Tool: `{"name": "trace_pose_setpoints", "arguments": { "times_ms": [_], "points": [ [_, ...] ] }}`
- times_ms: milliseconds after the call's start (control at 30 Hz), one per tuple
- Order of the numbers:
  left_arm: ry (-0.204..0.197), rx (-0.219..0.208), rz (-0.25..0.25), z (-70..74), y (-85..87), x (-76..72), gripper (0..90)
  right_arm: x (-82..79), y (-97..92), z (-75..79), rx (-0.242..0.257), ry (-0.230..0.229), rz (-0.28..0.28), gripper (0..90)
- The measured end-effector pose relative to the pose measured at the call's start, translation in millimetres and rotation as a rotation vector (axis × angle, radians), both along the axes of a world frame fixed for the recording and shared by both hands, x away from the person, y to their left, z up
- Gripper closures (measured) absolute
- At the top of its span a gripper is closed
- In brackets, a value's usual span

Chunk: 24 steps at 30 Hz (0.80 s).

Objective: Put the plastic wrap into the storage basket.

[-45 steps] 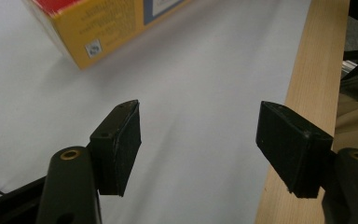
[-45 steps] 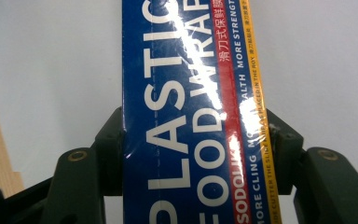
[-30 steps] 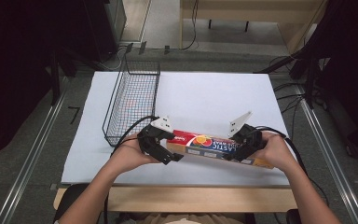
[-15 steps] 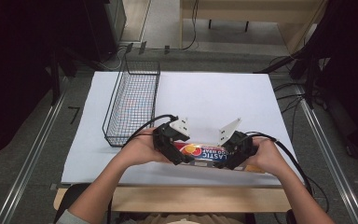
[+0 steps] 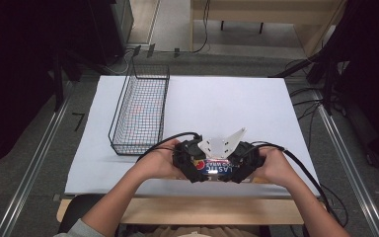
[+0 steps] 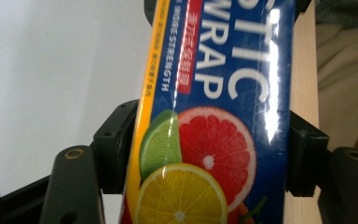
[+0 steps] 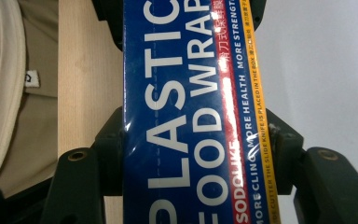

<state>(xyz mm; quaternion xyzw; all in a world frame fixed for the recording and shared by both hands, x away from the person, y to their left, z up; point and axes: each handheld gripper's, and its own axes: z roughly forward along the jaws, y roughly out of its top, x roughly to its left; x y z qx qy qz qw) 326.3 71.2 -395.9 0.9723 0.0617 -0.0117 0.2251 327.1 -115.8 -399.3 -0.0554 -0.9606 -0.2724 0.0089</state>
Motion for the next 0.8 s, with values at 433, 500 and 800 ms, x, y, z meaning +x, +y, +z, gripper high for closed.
{"name": "trace_pose_setpoints", "arguments": {
  "times_ms": [433, 500, 800],
  "points": [
    [0.024, 0.011, 0.013, 1.4, 2.2, -6.3, 39.0, -0.9, 0.4, -7.0, 0.027, 0.008, 0.033, 39.3],
    [0.033, 0.013, 0.012, 2.4, 3.1, -6.7, 39.0, -0.9, 0.8, -7.3, 0.036, 0.017, 0.038, 38.7],
    [0.033, 0.024, 0.056, 4.6, 16.2, -4.0, 39.0, 4.1, -18.3, 5.6, 0.107, -0.013, -0.019, 28.5]
  ]
}}
